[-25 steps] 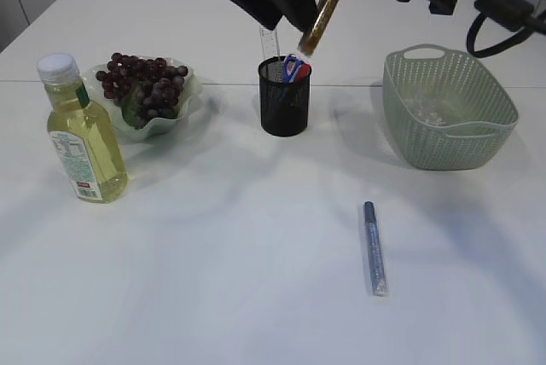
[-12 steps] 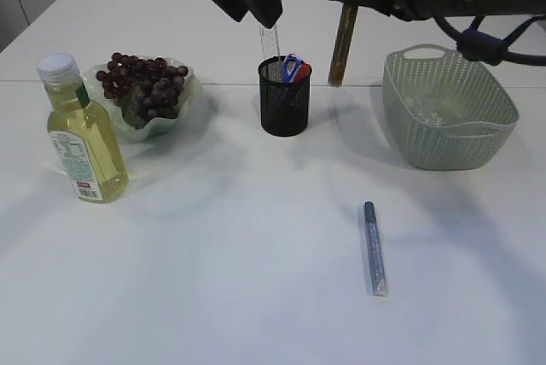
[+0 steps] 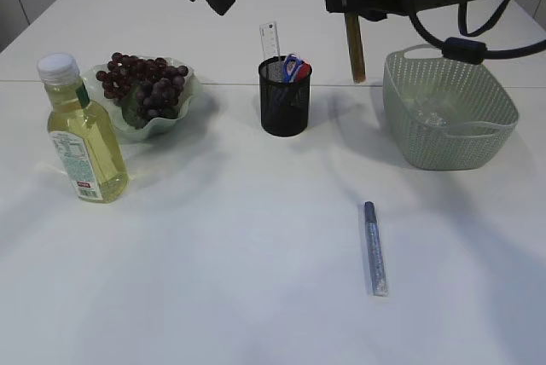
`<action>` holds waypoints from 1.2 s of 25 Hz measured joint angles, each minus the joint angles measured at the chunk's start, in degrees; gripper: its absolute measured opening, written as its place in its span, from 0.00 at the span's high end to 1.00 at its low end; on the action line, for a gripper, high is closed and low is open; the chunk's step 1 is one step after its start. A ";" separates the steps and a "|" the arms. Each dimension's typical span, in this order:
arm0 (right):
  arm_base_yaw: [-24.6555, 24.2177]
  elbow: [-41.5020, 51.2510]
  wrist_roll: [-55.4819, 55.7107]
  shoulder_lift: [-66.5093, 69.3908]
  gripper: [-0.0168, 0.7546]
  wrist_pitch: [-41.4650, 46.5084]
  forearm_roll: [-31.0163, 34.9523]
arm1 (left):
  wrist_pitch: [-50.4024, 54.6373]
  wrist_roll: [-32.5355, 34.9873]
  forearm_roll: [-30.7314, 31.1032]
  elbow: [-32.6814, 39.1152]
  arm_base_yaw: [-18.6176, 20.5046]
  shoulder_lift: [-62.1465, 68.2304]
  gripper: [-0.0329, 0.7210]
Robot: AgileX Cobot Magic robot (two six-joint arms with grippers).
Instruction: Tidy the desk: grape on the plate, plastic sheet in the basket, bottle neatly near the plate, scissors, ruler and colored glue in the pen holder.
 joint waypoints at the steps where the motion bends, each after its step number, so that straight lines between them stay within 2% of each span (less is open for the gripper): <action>1: 0.00 -1.21 0.00 1.19 0.80 -0.10 -1.61 | 0.00 0.00 1.08 0.00 0.00 0.00 0.58; 4: 0.00 -5.18 0.00 4.94 0.80 -0.41 -3.59 | 0.00 0.00 2.68 0.00 0.00 0.00 0.58; 10: 0.24 -15.01 0.00 12.13 0.80 -1.02 -3.15 | 0.00 0.00 3.20 0.00 0.00 0.00 0.59; 18: 1.04 -25.89 -2.14 21.12 0.80 -1.61 9.51 | 0.00 0.00 3.29 0.00 0.00 0.00 0.60; 25: 2.20 -32.60 -5.11 28.06 0.80 -2.57 15.21 | 0.00 0.00 3.29 0.00 0.00 0.00 0.61; 30: 2.20 -36.47 -5.69 31.75 0.80 -3.18 16.09 | 0.00 0.00 3.51 0.00 0.00 0.00 0.61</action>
